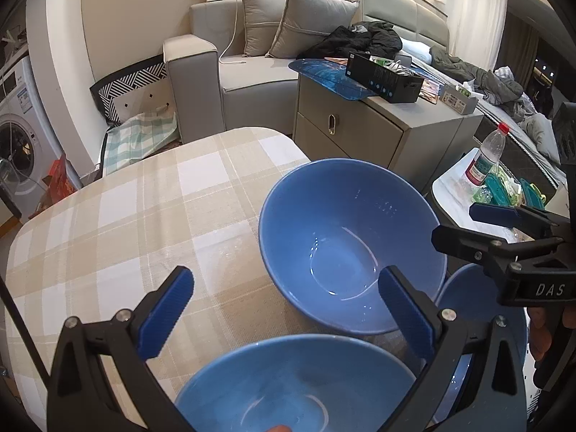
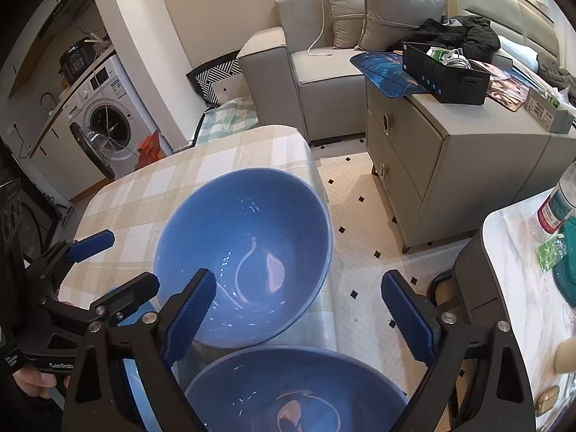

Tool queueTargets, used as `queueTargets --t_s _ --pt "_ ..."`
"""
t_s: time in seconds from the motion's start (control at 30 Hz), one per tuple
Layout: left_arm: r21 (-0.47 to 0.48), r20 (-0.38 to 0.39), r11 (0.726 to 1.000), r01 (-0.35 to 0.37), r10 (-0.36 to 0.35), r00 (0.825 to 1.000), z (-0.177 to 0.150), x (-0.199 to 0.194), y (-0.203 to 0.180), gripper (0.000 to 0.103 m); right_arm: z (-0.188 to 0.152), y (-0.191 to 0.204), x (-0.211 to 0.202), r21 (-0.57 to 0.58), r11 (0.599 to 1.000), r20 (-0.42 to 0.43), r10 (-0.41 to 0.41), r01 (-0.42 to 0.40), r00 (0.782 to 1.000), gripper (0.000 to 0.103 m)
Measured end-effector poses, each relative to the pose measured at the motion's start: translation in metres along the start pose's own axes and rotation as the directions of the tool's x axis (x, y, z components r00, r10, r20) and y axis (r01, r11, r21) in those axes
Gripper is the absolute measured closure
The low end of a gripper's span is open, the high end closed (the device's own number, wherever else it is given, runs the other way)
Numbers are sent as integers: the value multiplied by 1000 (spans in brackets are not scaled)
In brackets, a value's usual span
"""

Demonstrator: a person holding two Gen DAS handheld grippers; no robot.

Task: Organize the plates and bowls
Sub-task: 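Move both open grippers to the rim of a large blue bowl, then close the left gripper on the bowl rim while the right gripper also closes on it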

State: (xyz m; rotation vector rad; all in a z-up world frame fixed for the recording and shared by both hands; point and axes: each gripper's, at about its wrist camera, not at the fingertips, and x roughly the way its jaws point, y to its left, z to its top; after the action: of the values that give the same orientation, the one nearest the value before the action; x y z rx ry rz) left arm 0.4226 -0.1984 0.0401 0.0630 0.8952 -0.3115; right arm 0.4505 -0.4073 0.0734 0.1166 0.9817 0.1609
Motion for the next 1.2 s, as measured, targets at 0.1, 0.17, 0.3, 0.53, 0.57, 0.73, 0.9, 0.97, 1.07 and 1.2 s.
queueTargets --t_s 0.1,0.17,0.3,0.53,0.57,0.73,0.9,0.97,1.07,1.2 --pt "-3 -10 1000 -10 10 1000 2 8 1 0 2 -6 6 19 1000 -13 -7 7 1000 16" --pt "-16 -20 1000 -11 10 1000 2 13 4 1 3 -9 11 27 1000 -19 -11 12 1000 17" --pt "-34 -32 999 -4 3 999 1 20 10 3 3 -11 21 21 1000 -43 -15 16 999 23" --pt "-45 -66 999 2 -5 998 1 31 17 19 2 -6 34 11 1000 -65 -6 6 998 30" --pt "-44 -65 999 3 -6 998 0 31 17 20 2 -5 35 9 1000 -67 -4 4 998 30" --pt "-47 -71 999 12 -15 997 1 34 19 28 4 -1 42 4 1000 -80 6 -6 997 34" --pt "-47 -74 999 21 -25 997 1 37 19 38 5 1 47 4 1000 -91 11 -11 996 37" --pt "-49 -76 999 20 -24 997 1 39 19 41 5 3 49 1 1000 -93 10 -10 996 39" --pt "-49 -73 998 26 -30 997 0 39 19 45 5 3 50 0 1000 -92 7 -7 996 44" --pt "-41 -71 999 30 -33 997 1 38 19 49 4 3 50 -3 1000 -93 4 -4 996 48"
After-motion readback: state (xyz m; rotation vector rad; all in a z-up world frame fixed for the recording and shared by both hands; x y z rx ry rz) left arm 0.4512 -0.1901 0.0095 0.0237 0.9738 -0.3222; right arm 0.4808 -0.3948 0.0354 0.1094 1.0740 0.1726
